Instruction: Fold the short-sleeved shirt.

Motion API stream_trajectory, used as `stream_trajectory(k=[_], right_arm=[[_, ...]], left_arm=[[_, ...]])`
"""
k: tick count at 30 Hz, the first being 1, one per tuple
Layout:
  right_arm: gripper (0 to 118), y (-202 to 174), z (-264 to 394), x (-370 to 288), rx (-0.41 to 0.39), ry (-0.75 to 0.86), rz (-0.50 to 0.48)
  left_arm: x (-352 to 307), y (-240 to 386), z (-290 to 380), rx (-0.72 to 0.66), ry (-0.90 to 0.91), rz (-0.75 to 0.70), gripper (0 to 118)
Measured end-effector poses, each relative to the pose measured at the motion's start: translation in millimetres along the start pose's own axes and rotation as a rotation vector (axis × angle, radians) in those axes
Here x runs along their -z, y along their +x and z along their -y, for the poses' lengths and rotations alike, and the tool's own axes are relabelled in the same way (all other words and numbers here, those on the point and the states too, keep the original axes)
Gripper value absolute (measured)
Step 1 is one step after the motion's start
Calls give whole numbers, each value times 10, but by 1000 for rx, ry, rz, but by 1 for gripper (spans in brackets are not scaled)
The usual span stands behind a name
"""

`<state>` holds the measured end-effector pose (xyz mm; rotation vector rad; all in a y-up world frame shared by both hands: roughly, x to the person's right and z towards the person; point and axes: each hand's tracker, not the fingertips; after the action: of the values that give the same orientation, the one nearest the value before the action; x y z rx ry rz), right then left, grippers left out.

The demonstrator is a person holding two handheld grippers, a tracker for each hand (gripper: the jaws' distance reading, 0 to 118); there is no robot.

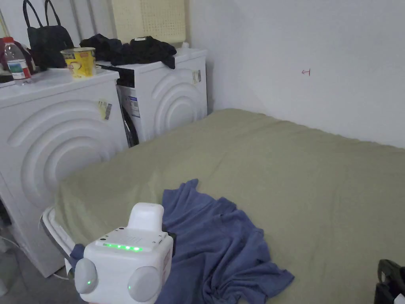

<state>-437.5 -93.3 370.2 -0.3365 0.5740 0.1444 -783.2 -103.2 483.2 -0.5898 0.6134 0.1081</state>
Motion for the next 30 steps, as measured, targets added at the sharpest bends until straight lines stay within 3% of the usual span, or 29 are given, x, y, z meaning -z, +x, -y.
stream_trajectory(k=[5,6,7,8,9,10,15,20,21,22,23,24,30], right_arm=[[0,13,133,91,0,-42,-6],[0,18,166,117,1,-53,-6],[0,30,203,150,1,-69,-7],[0,37,233,179,1,-83,-11],[0,39,267,207,3,-93,-9],[0,41,304,228,8,-105,-10],[0,38,466,257,7,-152,-27],[0,66,567,248,9,-191,-28],[0,81,575,231,11,-196,-29],[0,95,582,207,10,-198,-29],[0,106,586,178,10,-198,-28],[0,125,588,147,10,-198,-26],[0,342,606,-203,41,-192,17]], left_arm=[[645,127,98,16,-137,43,0],[758,155,109,19,-169,52,7],[872,178,114,24,-201,65,22],[965,200,118,24,-231,90,55],[1080,202,137,28,-259,107,108],[1220,225,158,37,-316,109,118],[1512,320,180,85,-376,44,115],[1667,409,443,65,-472,106,109],[1812,349,485,66,-473,103,97],[1779,343,435,70,-471,103,70],[1738,335,408,62,-461,112,26],[1667,332,365,77,-401,76,0],[1511,354,122,54,-352,139,0]])
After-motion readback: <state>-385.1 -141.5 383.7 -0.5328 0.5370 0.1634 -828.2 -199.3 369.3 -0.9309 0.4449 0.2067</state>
